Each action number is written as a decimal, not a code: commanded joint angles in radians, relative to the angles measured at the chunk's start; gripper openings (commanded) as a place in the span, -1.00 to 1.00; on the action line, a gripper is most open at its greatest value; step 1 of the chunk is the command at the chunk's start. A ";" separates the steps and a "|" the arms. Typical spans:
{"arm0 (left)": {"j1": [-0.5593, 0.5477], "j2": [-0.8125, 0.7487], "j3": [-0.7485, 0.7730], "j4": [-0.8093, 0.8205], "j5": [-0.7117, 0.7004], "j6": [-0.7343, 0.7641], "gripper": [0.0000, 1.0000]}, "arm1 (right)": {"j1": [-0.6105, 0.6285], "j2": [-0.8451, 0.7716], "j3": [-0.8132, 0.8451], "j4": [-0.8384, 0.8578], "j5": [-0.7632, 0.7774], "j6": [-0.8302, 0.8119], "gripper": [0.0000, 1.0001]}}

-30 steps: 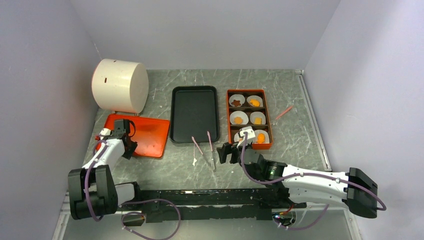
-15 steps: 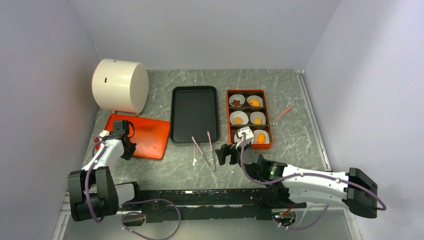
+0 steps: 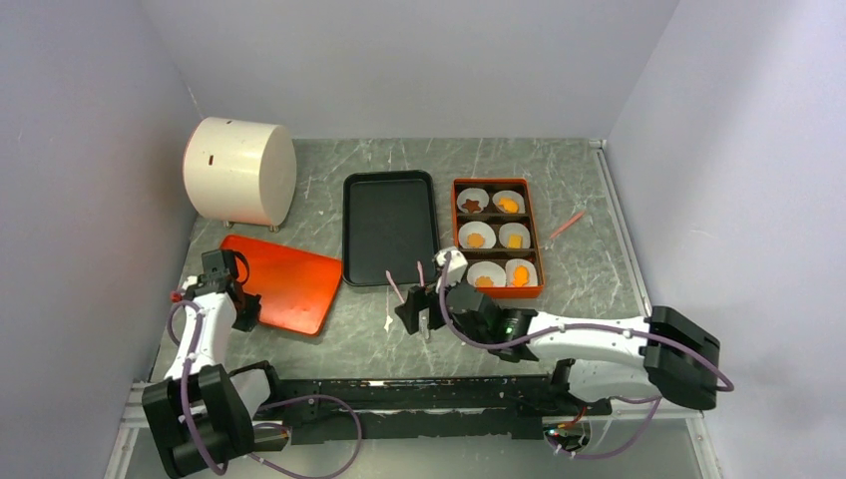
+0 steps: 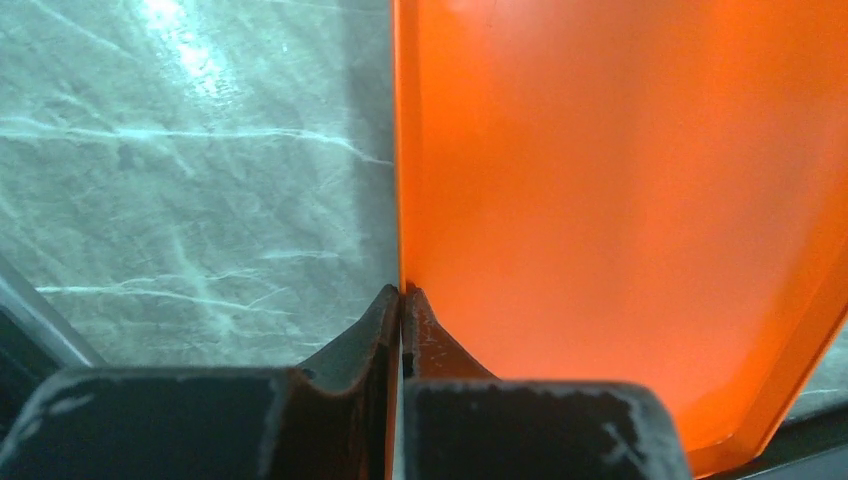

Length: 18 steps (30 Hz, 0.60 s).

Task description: Pack the cookies

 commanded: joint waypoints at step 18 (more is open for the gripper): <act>0.193 -0.028 0.054 -0.049 0.190 0.082 -0.90 | -0.008 0.363 0.260 0.203 -0.222 0.109 0.93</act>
